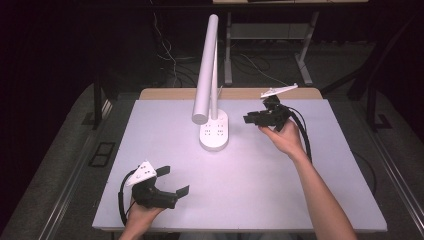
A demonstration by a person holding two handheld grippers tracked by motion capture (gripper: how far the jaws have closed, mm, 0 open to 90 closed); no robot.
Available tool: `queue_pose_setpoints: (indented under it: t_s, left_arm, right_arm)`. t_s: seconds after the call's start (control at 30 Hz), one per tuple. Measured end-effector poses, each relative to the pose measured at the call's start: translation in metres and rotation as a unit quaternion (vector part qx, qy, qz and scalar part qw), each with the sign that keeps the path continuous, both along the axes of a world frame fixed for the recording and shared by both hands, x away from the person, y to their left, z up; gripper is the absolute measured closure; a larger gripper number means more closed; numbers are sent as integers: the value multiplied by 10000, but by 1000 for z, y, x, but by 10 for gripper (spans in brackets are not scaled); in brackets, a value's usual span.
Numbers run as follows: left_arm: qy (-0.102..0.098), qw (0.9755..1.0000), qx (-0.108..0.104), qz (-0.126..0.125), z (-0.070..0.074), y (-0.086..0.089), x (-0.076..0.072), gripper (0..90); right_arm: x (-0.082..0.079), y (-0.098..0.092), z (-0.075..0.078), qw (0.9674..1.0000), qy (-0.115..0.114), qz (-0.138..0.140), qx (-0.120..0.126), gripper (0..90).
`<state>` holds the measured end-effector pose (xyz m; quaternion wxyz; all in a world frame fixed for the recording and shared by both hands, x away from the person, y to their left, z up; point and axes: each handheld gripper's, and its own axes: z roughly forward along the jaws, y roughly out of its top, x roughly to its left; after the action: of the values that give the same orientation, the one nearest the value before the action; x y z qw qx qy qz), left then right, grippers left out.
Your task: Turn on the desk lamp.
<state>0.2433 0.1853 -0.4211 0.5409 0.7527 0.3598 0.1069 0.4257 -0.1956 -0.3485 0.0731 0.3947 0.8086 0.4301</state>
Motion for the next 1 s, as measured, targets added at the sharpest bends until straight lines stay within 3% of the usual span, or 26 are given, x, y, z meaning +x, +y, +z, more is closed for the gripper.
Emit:
queue_pose_setpoints:
  t_s: [0.03, 0.1, 0.13, 0.2, 0.33, 0.43, 0.5, 1.0]
  left_arm:
    - [-2, 10000, 0, -5, 0, 0, 0, 0]
    - [-1, 10000, 5, -13, 0, -1, 0, 0]
    - [-9, 10000, 3, -11, 0, -2, 0, 0]
    - [-17, 10000, 17, -17, 0, -2, 0, 0]
    - [-26, 10000, 15, -11, 0, -3, 0, 0]
    - [-22, 10000, -7, -25, 0, -3, -1, 0]
    - [-16, 10000, -18, -27, 0, -4, -1, 0]
    - [-16, 10000, 41, -50, -1, -5, -1, 0]
  right_arm:
    - [0, 0, 0, 10000, 0, 0, 0, 630]
    - [-13, -7, 3, 9999, -103, -105, -67, 507]
    - [-13, -7, 3, 9999, -103, -105, -67, 507]
    - [-21, -12, 5, 9997, -169, -159, -66, 412]
    - [-37, -24, 10, 9996, -205, -143, 85, 193]
    - [-50, -31, 12, 9993, -257, -217, 181, 110]
    - [-58, -35, 13, 9993, -267, -257, 98, 19]
    - [-116, -67, -11, 9987, -270, -275, 329, 5]
